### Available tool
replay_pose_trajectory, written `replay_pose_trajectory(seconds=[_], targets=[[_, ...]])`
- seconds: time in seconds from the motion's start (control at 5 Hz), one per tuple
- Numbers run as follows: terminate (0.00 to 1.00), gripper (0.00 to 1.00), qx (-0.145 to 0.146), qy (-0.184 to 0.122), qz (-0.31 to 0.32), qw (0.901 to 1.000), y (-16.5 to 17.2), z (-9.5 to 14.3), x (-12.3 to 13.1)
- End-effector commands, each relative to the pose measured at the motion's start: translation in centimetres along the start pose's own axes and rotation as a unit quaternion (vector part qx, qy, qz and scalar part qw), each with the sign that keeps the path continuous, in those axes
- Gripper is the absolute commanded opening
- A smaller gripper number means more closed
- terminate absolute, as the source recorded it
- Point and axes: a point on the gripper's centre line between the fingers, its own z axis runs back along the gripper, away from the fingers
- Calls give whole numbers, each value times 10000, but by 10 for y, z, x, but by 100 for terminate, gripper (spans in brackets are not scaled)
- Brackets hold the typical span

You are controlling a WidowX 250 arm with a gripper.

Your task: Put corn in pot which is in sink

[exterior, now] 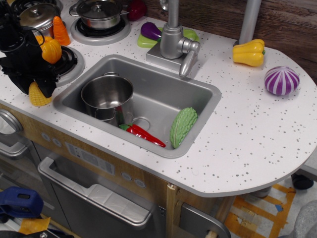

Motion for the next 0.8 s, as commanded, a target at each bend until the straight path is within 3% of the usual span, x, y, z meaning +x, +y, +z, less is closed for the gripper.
replay_pose_trajectory(seconds=[0.0,0.2,0.6], targets=[[0,0,146,-189,61,9997,3,12,5],[0,0,398,-261,98,9988,-11,26,13],[0,0,528,-351,178,9978,-49,48,32]])
